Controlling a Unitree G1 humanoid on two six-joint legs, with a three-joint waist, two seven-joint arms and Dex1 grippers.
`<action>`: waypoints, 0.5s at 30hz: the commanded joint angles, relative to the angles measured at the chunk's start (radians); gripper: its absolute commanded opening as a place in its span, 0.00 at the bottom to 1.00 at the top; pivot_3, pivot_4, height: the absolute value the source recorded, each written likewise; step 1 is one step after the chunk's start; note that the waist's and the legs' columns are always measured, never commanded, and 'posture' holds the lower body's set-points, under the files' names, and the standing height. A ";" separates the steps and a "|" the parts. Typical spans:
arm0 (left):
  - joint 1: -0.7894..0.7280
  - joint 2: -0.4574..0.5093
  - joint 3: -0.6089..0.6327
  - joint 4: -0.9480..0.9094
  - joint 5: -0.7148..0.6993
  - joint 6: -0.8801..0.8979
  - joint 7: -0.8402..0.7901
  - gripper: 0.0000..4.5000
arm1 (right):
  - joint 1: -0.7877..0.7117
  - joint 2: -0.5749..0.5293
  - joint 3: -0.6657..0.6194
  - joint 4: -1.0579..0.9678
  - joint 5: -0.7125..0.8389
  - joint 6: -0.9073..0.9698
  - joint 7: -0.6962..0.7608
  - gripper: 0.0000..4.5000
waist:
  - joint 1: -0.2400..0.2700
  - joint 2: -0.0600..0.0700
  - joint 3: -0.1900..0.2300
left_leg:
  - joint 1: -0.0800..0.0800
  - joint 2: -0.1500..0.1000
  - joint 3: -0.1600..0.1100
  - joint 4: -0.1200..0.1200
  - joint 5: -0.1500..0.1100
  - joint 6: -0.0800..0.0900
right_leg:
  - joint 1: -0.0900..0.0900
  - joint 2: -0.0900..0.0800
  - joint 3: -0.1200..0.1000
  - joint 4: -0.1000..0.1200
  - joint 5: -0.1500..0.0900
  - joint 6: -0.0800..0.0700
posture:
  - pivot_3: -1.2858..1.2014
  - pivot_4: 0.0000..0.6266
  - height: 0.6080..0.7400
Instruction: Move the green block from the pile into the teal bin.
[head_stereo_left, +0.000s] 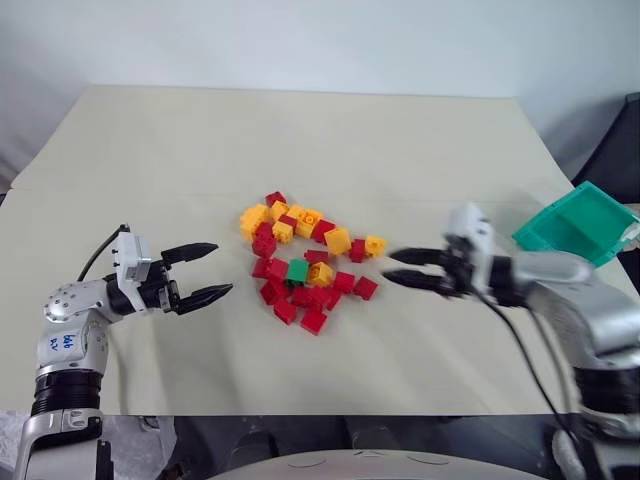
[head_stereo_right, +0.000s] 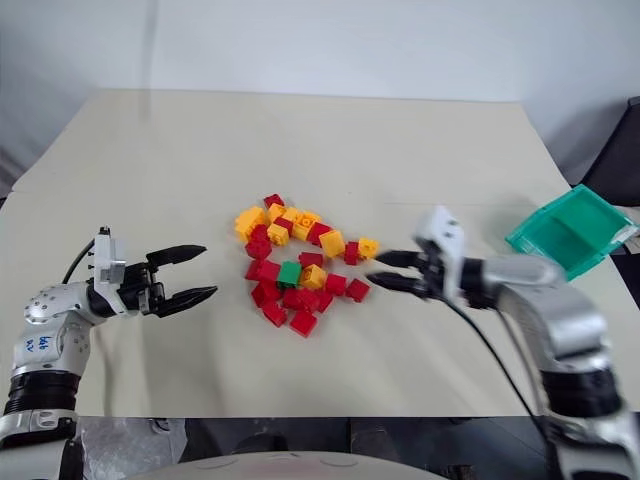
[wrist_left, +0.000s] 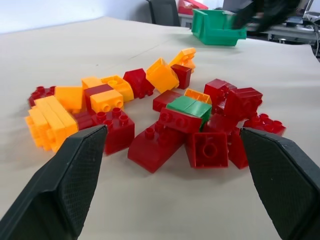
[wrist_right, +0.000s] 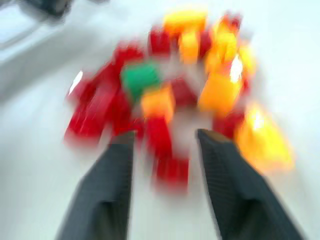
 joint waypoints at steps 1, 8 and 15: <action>-0.021 0.022 0.021 0.014 -0.015 0.001 -0.023 1.00 | 0.053 -0.094 -0.136 0.012 0.033 -0.066 0.101 0.73 | -0.001 0.000 0.000 | 0.000 0.000 0.001 0.000 0.000 0.000 | 0.000 0.000 0.001 0.000 0.000 0.000 | 0.52 0.24 1.00; -0.029 0.045 0.036 0.054 -0.025 -0.003 -0.073 1.00 | 0.106 -0.198 -0.204 -0.001 0.021 -0.086 0.115 0.99 | -0.010 0.000 0.001 | 0.005 0.000 0.002 0.001 0.000 0.000 | 0.001 0.002 0.003 0.005 0.000 0.001 | 0.52 0.24 1.00; -0.047 0.018 0.026 0.028 -0.021 -0.008 -0.050 1.00 | -0.279 -0.030 0.159 -0.129 -0.001 0.134 -0.117 0.99 | -0.020 0.001 0.001 | 0.006 0.001 0.003 0.002 0.000 0.000 | 0.001 0.002 0.004 0.007 0.001 0.001 | 0.52 0.24 1.00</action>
